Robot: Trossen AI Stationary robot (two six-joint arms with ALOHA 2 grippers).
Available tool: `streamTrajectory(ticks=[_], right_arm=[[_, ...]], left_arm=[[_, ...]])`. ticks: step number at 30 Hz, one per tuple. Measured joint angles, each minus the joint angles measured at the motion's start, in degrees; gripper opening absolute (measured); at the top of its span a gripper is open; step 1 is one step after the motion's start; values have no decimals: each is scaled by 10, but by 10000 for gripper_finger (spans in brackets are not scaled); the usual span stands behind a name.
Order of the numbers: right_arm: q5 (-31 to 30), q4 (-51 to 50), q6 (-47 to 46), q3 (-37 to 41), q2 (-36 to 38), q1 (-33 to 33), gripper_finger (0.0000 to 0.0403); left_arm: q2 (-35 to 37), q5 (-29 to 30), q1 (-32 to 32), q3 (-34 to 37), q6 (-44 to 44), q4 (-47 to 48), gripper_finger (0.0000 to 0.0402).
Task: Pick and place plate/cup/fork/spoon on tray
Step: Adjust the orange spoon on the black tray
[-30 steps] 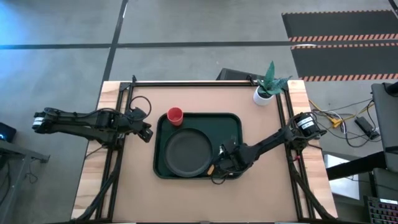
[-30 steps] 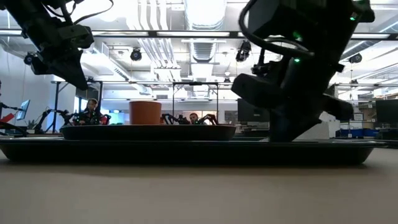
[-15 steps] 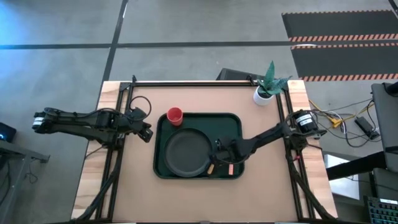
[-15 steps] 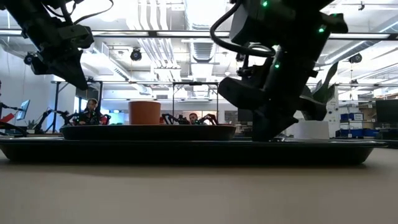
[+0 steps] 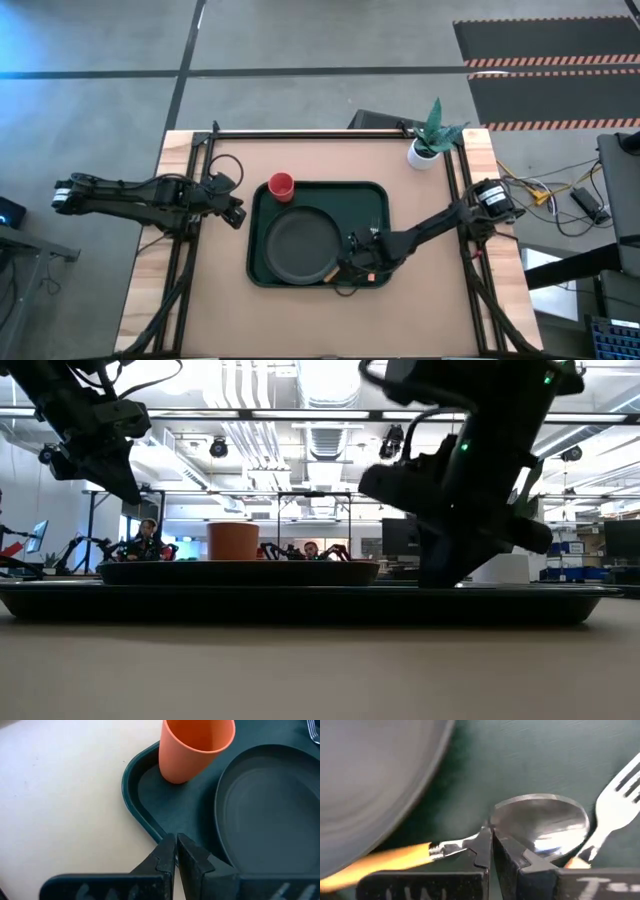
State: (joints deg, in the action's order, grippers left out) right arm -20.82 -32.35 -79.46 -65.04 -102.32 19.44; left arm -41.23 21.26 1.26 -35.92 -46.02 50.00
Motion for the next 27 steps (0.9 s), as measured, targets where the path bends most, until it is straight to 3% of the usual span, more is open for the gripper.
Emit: streamTrajectory(ticks=[13,19,27], right_arm=[[1,-14,-1,-39,2,23,8],[48,-66,-39,-36,2,44,8],[39,-90,-67,-22,2,45,8]], left_arm=[[0,0,0,0,0,0,0],[0,0,0,0,0,0,0],[0,0,0,0,0,0,0]])
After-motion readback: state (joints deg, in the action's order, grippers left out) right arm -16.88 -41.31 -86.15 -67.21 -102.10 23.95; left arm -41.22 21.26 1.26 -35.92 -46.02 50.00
